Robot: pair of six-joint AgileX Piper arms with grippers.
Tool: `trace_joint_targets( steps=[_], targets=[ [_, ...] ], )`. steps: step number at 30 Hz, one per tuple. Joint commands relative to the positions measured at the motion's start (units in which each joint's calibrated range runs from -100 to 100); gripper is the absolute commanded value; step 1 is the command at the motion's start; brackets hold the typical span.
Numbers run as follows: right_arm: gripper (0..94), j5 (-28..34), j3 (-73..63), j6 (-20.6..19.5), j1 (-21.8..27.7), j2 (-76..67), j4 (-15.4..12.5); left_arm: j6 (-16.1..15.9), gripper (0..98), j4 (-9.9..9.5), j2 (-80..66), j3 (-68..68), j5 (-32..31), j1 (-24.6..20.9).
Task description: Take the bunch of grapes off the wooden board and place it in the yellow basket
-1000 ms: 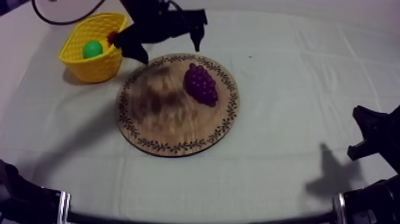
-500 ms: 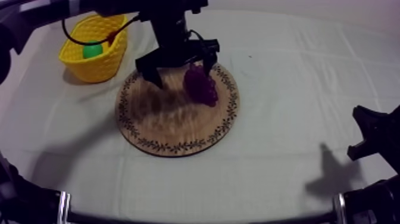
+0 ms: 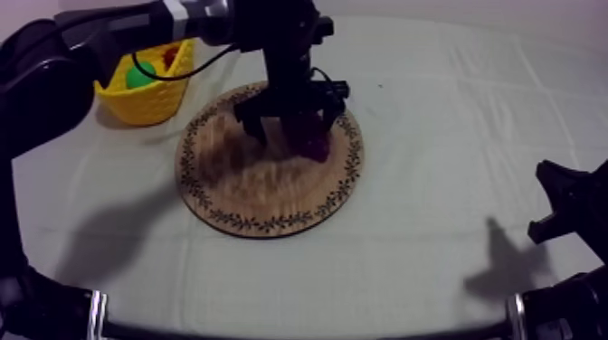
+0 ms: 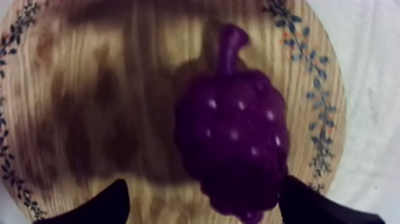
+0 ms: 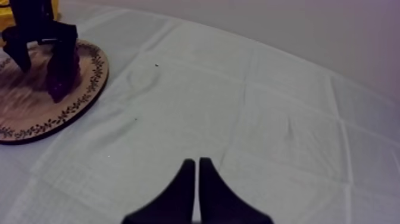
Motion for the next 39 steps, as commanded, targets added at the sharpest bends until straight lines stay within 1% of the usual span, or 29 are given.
trace_joint_targets(
  steps=[1, 12, 14, 16, 20, 29, 39],
  targets=[
    [0.4, 0.0, 0.0, 0.0, 0.0, 0.0, 0.0, 0.1, 92.2, 0.06, 1.2, -1.2, 0.0, 0.0],
    [0.4, 0.0, 0.0, 0.0, 0.0, 0.0, 0.0, 0.1, 88.7, -0.01, 5.8, -6.5, 0.7, -0.2],
    [0.4, 0.0, 0.0, 0.0, 0.0, 0.0, 0.0, 0.0, 86.5, 0.02, 6.4, -7.3, 1.1, -0.2],
    [0.4, 0.0, 0.0, 0.0, 0.0, 0.0, 0.0, 0.0, 81.9, -0.03, 6.8, -7.9, 1.6, -0.2],
    [0.4, 0.0, 0.0, 0.0, 0.0, 0.0, 0.0, 0.1, 75.2, -0.61, 7.1, -8.9, 2.1, -0.3],
    [0.4, 0.0, 0.0, 0.0, 0.0, 0.0, 0.0, 0.2, 79.7, -2.37, 7.0, -10.4, 2.3, -1.2],
    [0.4, 0.0, 0.0, 0.0, 0.0, 0.0, 0.0, -0.7, 70.8, -2.94, 7.1, -10.2, 1.5, -1.8]
  ],
)
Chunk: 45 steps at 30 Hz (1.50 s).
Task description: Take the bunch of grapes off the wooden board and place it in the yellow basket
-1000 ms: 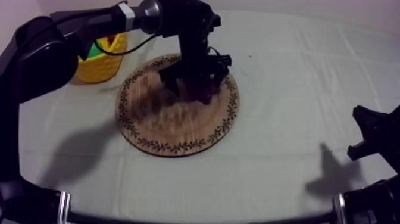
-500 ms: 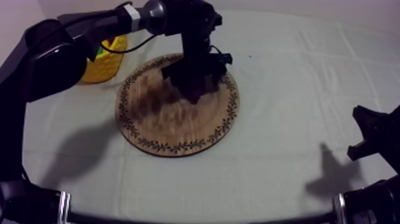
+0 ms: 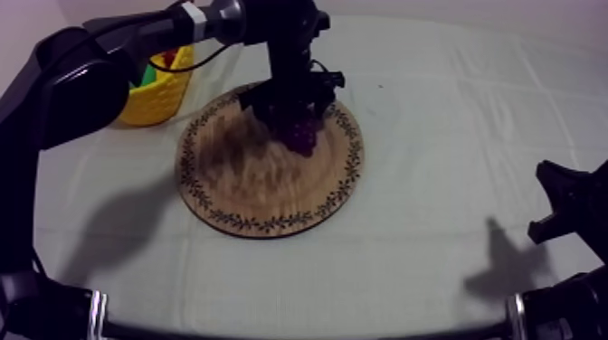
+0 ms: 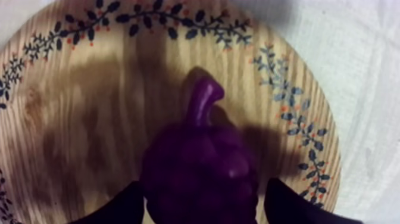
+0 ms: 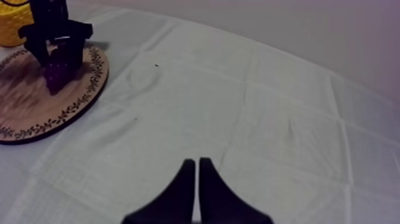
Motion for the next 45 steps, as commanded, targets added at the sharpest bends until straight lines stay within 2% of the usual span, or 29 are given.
trace_joint_targets(
  steps=[1, 13, 22, 30, 36, 45],
  targets=[
    [0.4, 0.0, 0.0, 0.0, 0.0, 0.0, 0.0, -0.3, 69.6, -0.03, 0.2, 0.0, -0.1, -0.1],
    [0.4, 0.0, 0.0, 0.0, 0.0, 0.0, 0.0, -2.0, 51.3, 0.21, 1.1, -0.5, 0.1, -0.1],
    [0.4, 0.0, 0.0, 0.0, 0.0, 0.0, 0.0, -2.1, 41.4, -0.66, -1.5, 0.5, -0.2, 0.0],
    [0.4, 0.0, 0.0, 0.0, 0.0, 0.0, 0.0, -3.2, 37.9, -0.52, -12.1, 6.8, -0.3, -0.5],
    [0.4, 0.0, 0.0, 0.0, 0.0, 0.0, 0.0, -5.6, 37.3, -0.49, -24.9, 17.3, -0.3, -1.5],
    [0.4, 0.0, 0.0, -0.1, 0.0, 0.0, 0.0, -10.5, 39.6, -2.68, -45.3, 34.3, -1.8, -5.0]
  ],
)
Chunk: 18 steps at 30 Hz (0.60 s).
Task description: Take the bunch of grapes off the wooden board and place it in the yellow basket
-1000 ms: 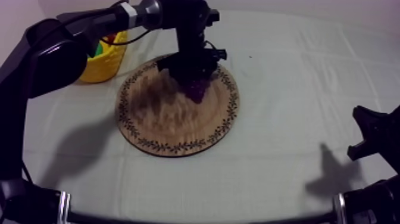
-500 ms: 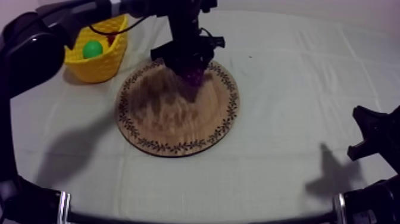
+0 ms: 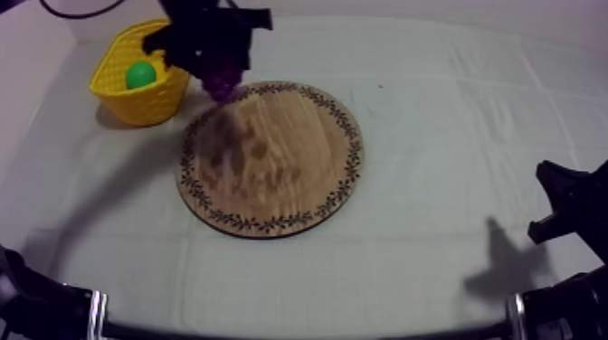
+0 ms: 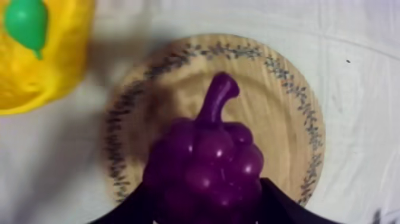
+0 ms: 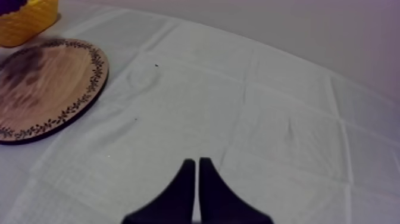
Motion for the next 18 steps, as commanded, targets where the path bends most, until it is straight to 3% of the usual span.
trace_joint_targets(
  steps=[1, 13, 18],
  targets=[
    [0.4, 0.0, 0.0, 0.0, 0.0, 0.0, 0.0, -1.4, 39.8, -0.75, -8.3, 5.8, -0.8, -1.3],
    [0.4, 0.0, 0.0, 0.0, 0.0, 0.0, 0.0, -7.6, 38.6, -5.61, -18.2, 7.1, -7.6, -11.2],
    [0.4, 0.0, 0.0, 0.0, 0.0, 0.0, 0.0, -8.5, 36.7, -7.86, -15.8, 4.7, -14.2, -14.2]
  ],
)
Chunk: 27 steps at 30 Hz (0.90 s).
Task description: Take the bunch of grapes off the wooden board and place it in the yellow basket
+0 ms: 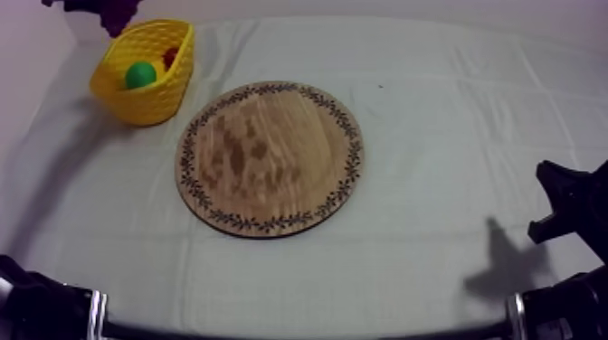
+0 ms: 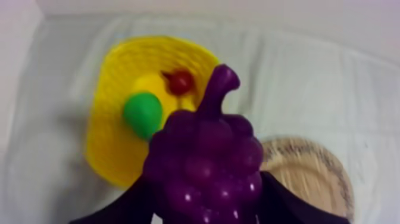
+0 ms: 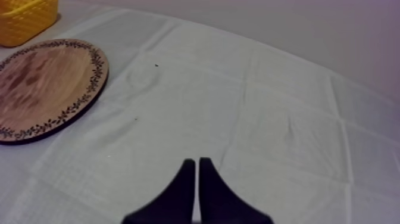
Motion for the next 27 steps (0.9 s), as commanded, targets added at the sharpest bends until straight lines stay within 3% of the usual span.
trace_joint_targets(
  steps=[1, 7, 16, 27],
  targets=[
    [0.4, 0.0, 0.0, 0.0, 0.0, 0.0, 0.0, -0.1, 36.5, -0.76, 1.4, -0.3, -4.7, -1.4],
    [0.4, 0.0, 0.0, 0.0, 0.0, 0.0, 0.0, -0.8, 38.0, -2.27, 7.2, -0.5, -11.9, -3.6],
    [0.4, 0.0, 0.0, 0.0, 0.0, 0.0, 0.0, -2.2, 38.1, -2.55, 17.0, 0.3, -19.6, -5.5],
    [0.4, 0.0, 0.0, 0.0, 0.0, 0.0, 0.0, -2.8, 38.7, -2.45, 26.8, -1.6, -23.3, -5.9]
  ],
)
